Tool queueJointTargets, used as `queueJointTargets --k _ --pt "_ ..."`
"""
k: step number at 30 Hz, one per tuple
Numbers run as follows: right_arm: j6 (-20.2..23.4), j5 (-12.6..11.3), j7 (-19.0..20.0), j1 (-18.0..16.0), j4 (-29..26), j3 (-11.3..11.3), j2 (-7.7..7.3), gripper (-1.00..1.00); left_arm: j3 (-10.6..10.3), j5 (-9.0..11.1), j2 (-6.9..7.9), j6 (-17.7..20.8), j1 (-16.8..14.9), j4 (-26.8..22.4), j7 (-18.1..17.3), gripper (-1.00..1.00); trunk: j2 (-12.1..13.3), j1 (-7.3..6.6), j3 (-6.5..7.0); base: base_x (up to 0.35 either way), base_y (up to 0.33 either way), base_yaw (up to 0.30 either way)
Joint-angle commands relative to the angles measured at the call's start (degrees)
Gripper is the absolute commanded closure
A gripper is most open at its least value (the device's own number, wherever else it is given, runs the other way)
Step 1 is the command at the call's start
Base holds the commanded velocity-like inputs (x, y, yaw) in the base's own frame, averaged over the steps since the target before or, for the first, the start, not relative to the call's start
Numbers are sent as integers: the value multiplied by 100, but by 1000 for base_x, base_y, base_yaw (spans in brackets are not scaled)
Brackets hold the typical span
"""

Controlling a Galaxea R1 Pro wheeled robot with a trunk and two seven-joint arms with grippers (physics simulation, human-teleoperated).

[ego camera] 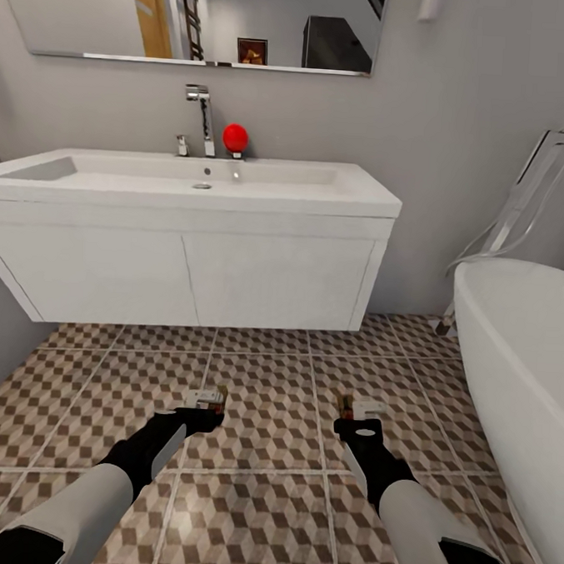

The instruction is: Take the four mousetraps from the cabinet in the bathroom and place them on the bathroom floor. Make sure all four end up on the same floor surface, and ensure that at least two of them are either under or directly next to the same bathroom sink.

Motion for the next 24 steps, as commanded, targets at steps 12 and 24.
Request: queueJointTargets --k 12,24 --pt "37 41 -26 -1 -10 -27 0 100 -24 50 10 28 -2 -10 11 100 -2 -1 -118 0 0 0" --pt "30 41 -35 -1 -10 -27 0 100 -19 50 3 33 -2 -20 13 100 -2 -1 -231 0 0 0"
